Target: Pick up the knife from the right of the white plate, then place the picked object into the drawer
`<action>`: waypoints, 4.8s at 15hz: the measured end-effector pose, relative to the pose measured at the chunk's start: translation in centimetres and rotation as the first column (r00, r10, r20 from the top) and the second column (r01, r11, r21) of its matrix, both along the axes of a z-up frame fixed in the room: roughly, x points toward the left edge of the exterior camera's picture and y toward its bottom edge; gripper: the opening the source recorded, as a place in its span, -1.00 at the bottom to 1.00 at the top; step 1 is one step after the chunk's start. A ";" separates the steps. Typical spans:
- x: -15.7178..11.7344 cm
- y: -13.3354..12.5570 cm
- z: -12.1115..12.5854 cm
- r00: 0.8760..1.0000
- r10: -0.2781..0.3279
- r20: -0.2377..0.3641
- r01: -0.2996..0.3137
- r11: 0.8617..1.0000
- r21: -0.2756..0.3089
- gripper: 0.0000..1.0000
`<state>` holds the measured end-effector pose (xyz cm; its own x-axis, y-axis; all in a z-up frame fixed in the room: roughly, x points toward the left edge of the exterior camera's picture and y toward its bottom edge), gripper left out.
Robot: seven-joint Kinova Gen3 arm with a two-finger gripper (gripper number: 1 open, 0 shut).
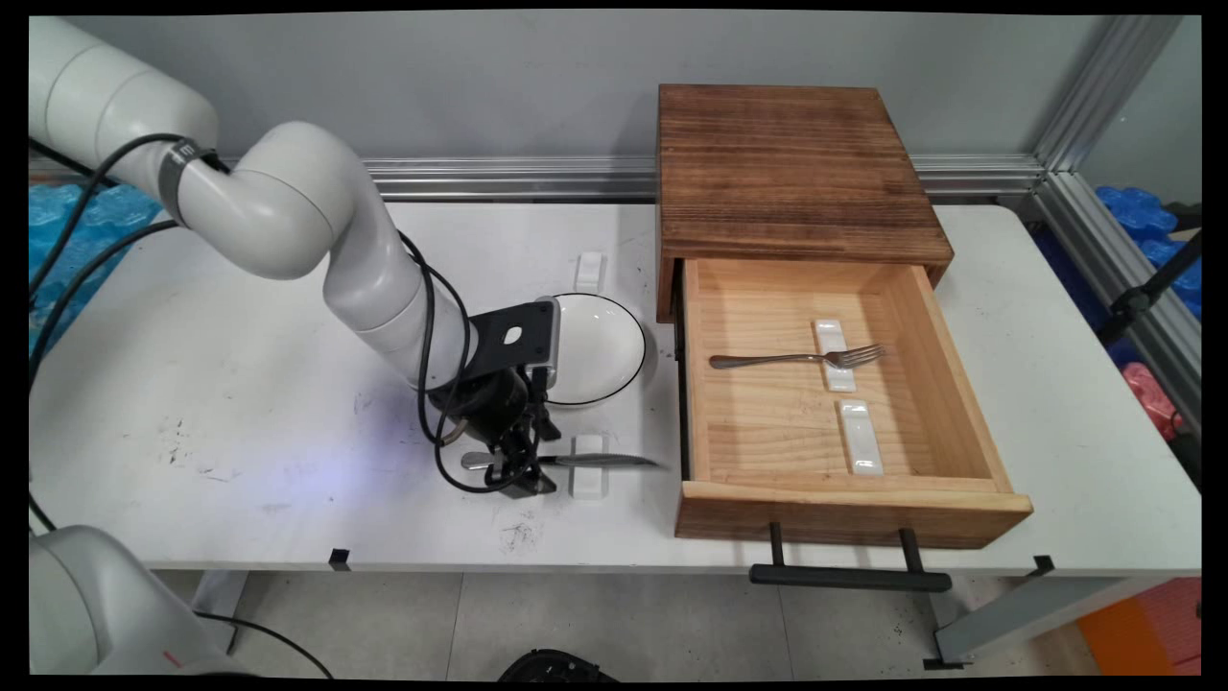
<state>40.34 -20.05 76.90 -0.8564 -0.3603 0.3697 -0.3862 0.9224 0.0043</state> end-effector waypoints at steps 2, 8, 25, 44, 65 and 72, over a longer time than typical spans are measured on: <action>0.0 -0.1 -0.1 1.000 -0.001 0.004 0.001 1.000 -0.002 -1.00; 0.2 -0.1 -0.3 1.000 -0.001 0.019 0.001 1.000 -0.004 -1.00; 1.7 1.2 8.9 1.000 0.004 0.002 -0.004 1.000 -0.006 -1.00; -11.2 -5.6 20.7 0.989 0.115 -0.097 -0.120 0.992 -0.045 -1.00; -26.2 -11.1 9.9 0.999 0.053 0.006 -0.052 0.998 -0.033 -1.00; -27.4 -11.6 6.2 0.999 0.023 0.048 -0.022 0.999 -0.023 -1.00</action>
